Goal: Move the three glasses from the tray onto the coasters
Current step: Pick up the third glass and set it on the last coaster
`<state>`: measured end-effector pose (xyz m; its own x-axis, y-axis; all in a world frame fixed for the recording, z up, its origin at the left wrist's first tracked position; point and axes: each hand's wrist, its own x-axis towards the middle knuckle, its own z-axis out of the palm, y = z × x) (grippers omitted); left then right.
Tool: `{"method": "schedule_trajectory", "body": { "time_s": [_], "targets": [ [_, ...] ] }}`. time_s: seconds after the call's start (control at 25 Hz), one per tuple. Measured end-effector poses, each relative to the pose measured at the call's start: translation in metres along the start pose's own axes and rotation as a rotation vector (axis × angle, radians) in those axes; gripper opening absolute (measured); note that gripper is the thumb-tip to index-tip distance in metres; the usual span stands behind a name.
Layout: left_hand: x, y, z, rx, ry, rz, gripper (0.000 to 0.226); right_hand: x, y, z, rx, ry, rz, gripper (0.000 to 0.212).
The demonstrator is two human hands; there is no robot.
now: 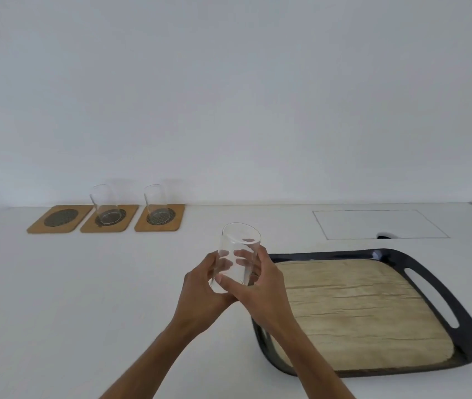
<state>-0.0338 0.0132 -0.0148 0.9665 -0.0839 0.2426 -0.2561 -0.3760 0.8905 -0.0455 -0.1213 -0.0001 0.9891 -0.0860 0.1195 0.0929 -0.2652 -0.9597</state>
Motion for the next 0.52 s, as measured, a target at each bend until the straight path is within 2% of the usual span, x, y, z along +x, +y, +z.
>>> {"method": "schedule_trajectory", "body": {
  "time_s": [0.12,0.36,0.52],
  "targets": [
    [0.002,-0.021,-0.041,-0.012,0.027,-0.018,0.072,0.006,-0.016,0.048,-0.019,0.005,0.012,0.07],
    [0.017,-0.061,-0.112,0.028,0.01,-0.041,0.072,0.026,-0.036,0.119,-0.076,-0.021,0.025,0.071],
    [0.03,-0.09,-0.155,0.148,-0.037,-0.064,0.09,0.049,-0.043,0.163,-0.145,-0.042,-0.003,0.078]
  ]
}}
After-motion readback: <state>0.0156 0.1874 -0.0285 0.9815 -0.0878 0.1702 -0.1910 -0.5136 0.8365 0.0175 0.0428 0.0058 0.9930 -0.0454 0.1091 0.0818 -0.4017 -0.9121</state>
